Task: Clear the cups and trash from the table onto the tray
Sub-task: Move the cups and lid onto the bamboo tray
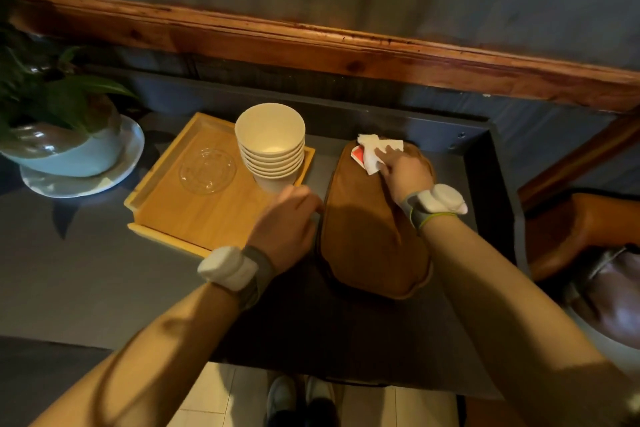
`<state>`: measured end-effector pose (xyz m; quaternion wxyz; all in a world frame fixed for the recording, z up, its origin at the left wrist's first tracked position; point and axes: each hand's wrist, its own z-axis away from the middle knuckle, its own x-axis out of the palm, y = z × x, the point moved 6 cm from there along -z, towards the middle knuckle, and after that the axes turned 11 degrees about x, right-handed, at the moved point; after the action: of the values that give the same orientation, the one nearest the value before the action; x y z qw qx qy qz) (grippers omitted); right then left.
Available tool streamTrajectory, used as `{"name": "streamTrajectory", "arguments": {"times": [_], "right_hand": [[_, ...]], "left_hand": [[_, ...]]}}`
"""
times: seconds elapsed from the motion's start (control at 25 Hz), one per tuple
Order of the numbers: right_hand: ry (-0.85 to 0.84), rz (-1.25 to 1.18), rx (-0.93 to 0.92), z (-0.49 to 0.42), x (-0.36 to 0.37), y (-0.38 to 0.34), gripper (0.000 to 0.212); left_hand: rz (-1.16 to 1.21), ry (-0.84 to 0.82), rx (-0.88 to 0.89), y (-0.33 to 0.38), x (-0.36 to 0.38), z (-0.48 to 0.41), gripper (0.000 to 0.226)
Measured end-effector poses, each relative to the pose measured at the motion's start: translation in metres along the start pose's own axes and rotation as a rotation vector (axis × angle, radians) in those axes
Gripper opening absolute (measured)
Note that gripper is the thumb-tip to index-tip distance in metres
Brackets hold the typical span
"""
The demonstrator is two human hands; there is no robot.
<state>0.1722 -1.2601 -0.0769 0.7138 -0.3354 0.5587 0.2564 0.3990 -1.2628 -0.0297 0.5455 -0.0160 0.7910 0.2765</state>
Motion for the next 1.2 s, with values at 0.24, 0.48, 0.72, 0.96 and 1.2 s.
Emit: {"name": "streamTrajectory", "arguments": {"times": [0.24, 0.48, 0.72, 0.96, 1.2], "right_hand": [[0.151, -0.428, 0.185, -0.007, -0.010, 0.024, 0.037], [0.165, -0.478, 0.157, -0.007, -0.003, 0.023, 0.036], [0.153, -0.433, 0.135, -0.016, 0.003, 0.027, 0.037], [0.114, -0.751, 0.151, 0.005, -0.007, 0.027, 0.029], [0.180, -0.838, 0.214, 0.122, 0.006, 0.004, 0.026]], "left_hand": [[-0.023, -0.053, -0.053, 0.005, 0.038, -0.077, 0.038], [0.050, -0.262, -0.256, -0.020, 0.079, -0.135, 0.072], [-0.042, -0.164, -0.276, -0.021, 0.082, -0.151, 0.049], [-0.083, -0.222, -0.341, -0.011, 0.062, -0.133, 0.060], [0.259, -0.057, -0.223, 0.005, 0.020, -0.037, 0.034]]}}
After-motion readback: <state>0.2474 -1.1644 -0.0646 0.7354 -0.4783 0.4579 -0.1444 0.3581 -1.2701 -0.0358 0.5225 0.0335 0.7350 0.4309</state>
